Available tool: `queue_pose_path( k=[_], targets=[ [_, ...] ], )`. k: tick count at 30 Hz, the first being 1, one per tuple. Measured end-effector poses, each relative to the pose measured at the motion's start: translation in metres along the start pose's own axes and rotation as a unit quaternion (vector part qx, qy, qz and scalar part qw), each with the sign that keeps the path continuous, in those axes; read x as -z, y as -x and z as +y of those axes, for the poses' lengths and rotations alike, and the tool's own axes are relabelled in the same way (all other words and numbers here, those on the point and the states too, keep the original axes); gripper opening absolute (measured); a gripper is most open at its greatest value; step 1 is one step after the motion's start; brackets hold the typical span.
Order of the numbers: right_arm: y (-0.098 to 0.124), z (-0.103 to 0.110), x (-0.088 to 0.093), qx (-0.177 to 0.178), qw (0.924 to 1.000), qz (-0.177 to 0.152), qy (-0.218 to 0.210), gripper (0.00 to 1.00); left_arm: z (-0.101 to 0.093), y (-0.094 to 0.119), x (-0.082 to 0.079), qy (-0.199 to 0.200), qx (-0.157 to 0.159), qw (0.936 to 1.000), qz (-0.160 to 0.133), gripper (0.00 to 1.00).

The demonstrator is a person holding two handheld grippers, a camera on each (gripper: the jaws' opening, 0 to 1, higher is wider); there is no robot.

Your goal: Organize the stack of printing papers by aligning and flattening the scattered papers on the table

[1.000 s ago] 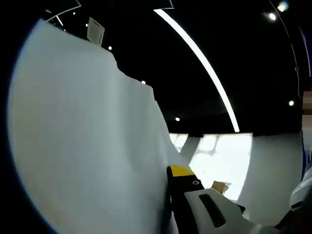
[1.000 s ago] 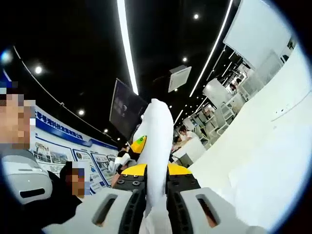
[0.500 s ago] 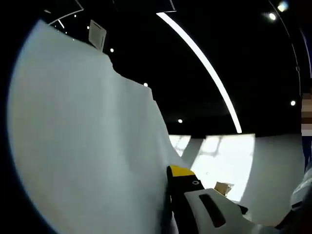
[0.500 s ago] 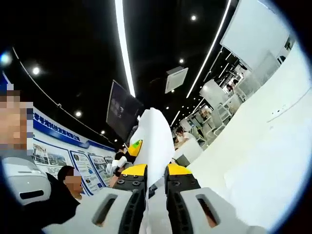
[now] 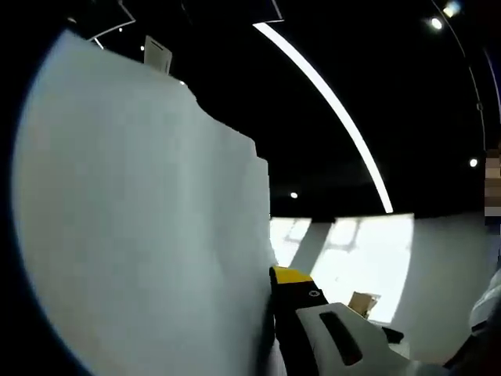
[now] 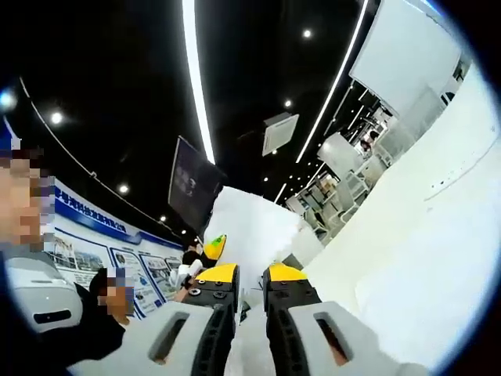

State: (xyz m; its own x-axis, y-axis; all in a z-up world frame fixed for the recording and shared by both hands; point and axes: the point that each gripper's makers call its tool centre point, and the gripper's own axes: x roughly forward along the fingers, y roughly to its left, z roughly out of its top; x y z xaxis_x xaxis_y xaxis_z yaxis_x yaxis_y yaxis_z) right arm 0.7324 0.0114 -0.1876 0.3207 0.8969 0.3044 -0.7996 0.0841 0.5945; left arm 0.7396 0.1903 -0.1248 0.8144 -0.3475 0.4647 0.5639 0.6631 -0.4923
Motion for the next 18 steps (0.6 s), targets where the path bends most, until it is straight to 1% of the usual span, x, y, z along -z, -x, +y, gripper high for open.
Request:
queue_pose_path(
  k=[5,8,14,18],
  targets=[
    [0.0032,-0.0011,-0.0076,0.001,0.9998,-0.017,-0.006,0.07,0.0036,0.0029,0.0003,0.002,-0.004,1.0000,0.001,0.06],
    [0.0034,-0.0024,-0.0076,0.005,0.9998,-0.018,-0.003,0.00,0.0050,0.0036,0.0017,0.002,-0.006,1.0000,0.003,0.06],
    [0.0048,-0.0052,-0.0082,0.012,0.9997,-0.020,0.001,0.00,0.0100,0.0050,0.0050,0.007,-0.010,0.9999,0.004,0.06],
    [0.0061,-0.0095,-0.0097,0.026,0.9993,-0.026,0.003,0.00,0.0106,0.0057,0.0064,0.015,-0.010,0.9998,0.003,0.06]
  ],
)
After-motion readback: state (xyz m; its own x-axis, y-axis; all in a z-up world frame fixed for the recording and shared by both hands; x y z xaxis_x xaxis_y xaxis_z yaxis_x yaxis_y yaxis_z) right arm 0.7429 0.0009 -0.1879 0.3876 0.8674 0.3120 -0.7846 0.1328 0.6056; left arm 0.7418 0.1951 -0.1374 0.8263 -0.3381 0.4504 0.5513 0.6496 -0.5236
